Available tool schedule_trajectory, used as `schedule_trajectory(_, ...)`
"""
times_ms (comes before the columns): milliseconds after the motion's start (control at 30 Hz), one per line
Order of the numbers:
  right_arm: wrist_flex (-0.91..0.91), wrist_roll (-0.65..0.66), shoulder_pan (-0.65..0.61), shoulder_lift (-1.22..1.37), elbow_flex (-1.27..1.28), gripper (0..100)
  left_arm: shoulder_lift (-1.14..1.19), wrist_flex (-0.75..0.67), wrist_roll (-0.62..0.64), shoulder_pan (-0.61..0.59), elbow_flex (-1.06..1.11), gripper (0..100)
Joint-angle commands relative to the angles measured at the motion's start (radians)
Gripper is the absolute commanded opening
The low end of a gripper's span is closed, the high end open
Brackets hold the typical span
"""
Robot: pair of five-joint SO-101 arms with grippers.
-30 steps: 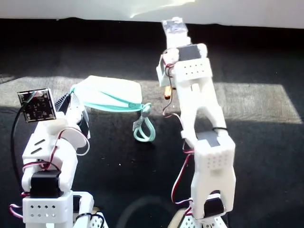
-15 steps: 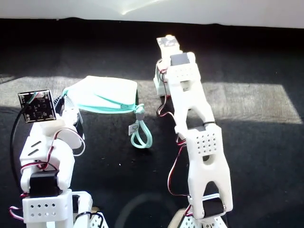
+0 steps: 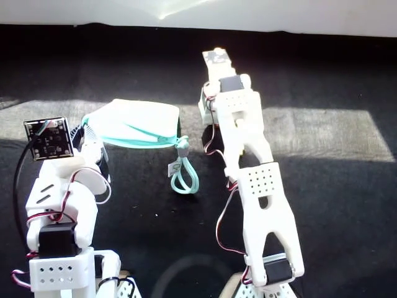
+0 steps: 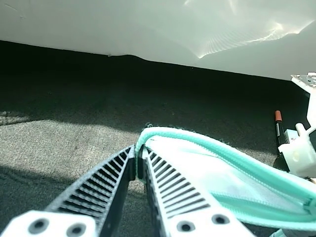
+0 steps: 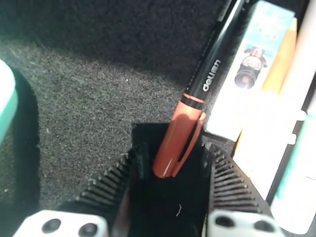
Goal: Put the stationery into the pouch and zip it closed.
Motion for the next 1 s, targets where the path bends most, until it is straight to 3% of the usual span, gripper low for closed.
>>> schedule_trajectory(0, 0.002, -0.006, -0.012, 0.01, -0.033, 17.3, -0.01, -0.025, -0.006, 0.001, -0.005, 1)
schedule_trajectory(67, 0.007, -0.006, -0.01, 0.013, -0.031, 14.8, -0.01, -0.025, -0.006, 0.001, -0.005, 1)
schedule_trajectory(200, 0.081, 0.0, -0.008, -0.001, -0.079, 0.2, -0.01, -0.025, -0.006, 0.001, -0.005, 1)
schedule_trajectory(367, 0.228, -0.005, -0.01, -0.01, -0.24, 0.5, -0.01, -0.025, -0.006, -0.002, -0.005, 1)
schedule_trajectory(600, 0.239, -0.006, -0.007, -0.035, -0.329, 0.5, -0.01, -0.025, -0.006, -0.004, -0.005, 1)
schedule_trajectory(733, 0.239, -0.006, -0.01, -0.206, -0.137, 0.5, -0.01, -0.025, -0.006, -0.004, -0.005, 1)
schedule_trajectory(967, 0.225, -0.003, -0.015, -0.782, 0.636, 0.5, -0.01, -0.025, -0.006, -0.004, -0.005, 1)
